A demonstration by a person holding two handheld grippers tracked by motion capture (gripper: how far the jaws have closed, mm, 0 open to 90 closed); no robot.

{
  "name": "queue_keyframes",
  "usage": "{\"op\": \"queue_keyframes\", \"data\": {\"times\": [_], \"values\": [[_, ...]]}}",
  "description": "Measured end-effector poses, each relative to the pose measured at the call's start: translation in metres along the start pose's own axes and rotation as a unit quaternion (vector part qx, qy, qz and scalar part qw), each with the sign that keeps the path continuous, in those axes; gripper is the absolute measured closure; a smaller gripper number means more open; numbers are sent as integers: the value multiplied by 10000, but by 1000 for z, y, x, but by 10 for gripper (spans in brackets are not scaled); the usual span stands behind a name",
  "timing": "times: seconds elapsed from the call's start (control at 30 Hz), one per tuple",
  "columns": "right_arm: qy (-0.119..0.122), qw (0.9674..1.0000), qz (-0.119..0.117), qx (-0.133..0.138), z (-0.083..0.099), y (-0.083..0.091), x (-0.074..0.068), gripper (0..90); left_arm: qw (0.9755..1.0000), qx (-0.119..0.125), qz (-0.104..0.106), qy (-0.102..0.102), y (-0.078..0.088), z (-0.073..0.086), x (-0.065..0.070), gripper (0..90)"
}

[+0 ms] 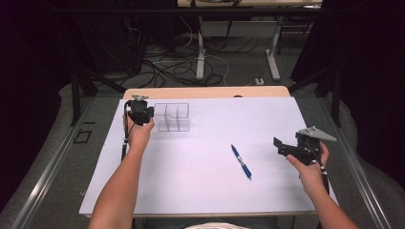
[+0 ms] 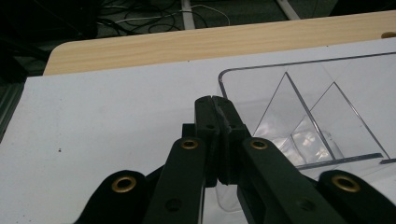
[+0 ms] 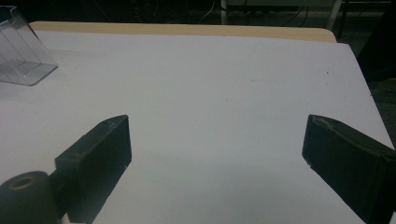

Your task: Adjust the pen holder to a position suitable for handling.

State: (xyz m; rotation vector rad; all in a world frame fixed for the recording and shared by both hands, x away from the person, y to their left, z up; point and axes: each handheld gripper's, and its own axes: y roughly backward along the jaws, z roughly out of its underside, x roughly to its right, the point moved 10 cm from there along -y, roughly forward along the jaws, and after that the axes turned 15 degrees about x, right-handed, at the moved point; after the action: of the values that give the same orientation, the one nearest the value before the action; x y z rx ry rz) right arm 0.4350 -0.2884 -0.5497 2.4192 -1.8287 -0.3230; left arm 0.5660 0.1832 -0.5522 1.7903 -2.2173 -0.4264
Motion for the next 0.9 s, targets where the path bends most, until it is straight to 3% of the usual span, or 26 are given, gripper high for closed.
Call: {"op": "queue_keyframes", "data": {"times": [0.5, 0.63, 0.9], "values": [[61, 10000, -40, -16, 1, -1, -1, 79, 10000, -40, 82, 9, 3, 1, 4, 898], [23, 9999, 14, 116, 0, -4, -2, 79, 9998, -42, 182, -32, 3, 1, 12, 898], [22, 10000, -33, -13, 1, -1, -2, 79, 9991, -15, 393, -128, 2, 1, 32, 899]]}}
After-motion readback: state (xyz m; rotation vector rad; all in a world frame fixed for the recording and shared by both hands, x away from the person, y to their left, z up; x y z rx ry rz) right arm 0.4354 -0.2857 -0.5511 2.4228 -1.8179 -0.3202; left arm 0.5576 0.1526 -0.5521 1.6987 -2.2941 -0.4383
